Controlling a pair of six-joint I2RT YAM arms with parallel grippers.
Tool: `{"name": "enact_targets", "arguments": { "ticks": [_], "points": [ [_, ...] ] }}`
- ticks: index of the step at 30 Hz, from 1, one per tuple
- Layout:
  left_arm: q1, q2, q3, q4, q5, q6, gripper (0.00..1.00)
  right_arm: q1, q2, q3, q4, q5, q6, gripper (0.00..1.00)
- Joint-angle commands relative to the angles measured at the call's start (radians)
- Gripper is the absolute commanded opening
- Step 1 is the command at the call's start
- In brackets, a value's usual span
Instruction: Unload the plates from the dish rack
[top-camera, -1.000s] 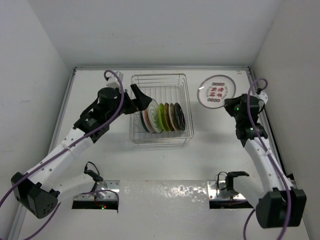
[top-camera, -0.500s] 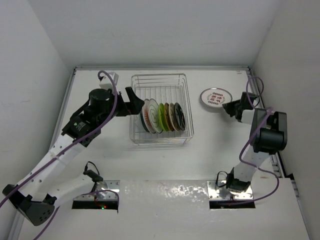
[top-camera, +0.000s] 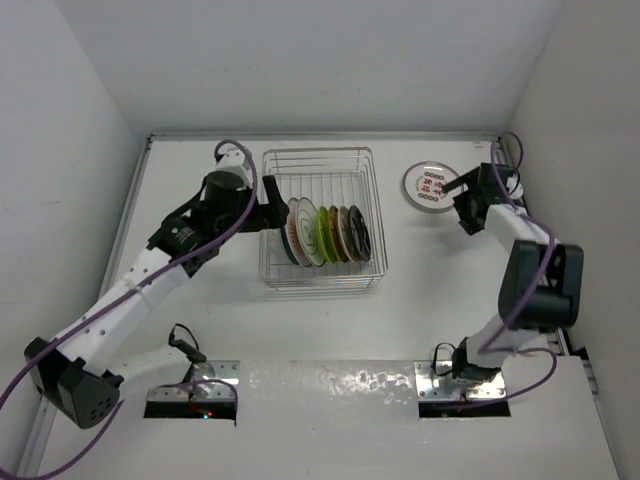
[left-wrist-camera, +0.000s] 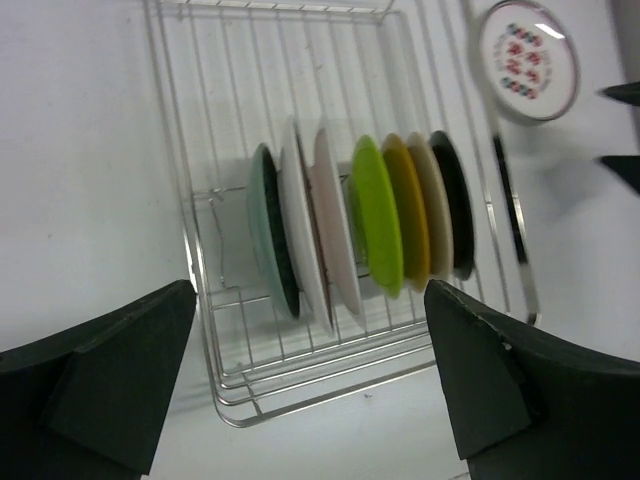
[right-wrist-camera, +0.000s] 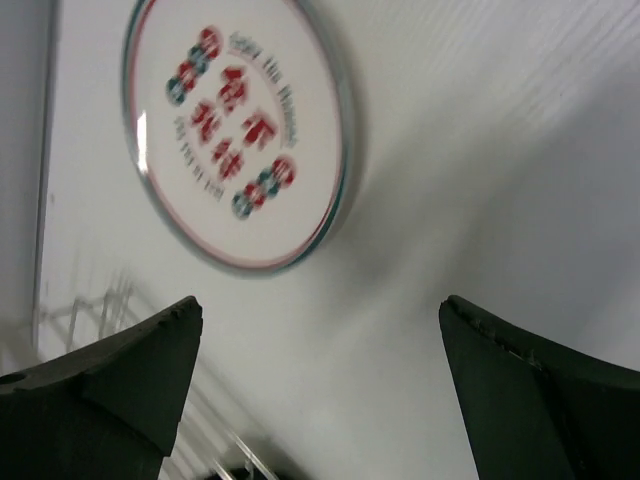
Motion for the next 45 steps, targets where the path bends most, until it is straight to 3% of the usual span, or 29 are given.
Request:
{"name": "enact_targets", "arguments": {
  "ticks": [1,3,8,16,28,38,45],
  "points": [
    [-0.003,0.069,0.051,-0.023,-0.088,-0.031,0.91,0.114,-0.261,-0.001,-0.187,0.238,-0.195,0.99],
    [-0.005,0.128,0.074,-0.021,-0.090,-0.036,0.87,0.212,-0.390,-0.011,-0.232,0.312,-0.262,0.99],
    [-0.008,0.235,0.119,-0.011,-0.073,-0.051,0.60,0.312,-0.543,-0.069,-0.291,0.223,-0.447,0.99],
    [-0.039,0.341,0.162,-0.017,-0.116,-0.065,0.44,0.363,-0.760,-0.270,-0.340,0.271,-0.537,0.99],
    [-0.079,0.451,0.208,-0.060,-0.218,-0.074,0.24,0.363,-0.781,-0.319,-0.342,0.234,-0.557,0.99],
    [-0.112,0.499,0.301,-0.120,-0.281,-0.053,0.03,0.361,-0.849,-0.333,-0.358,0.305,-0.534,0.99],
    [-0.114,0.520,0.349,-0.152,-0.307,-0.028,0.00,0.361,-0.864,-0.325,-0.371,0.305,-0.534,0.99]
  ]
}}
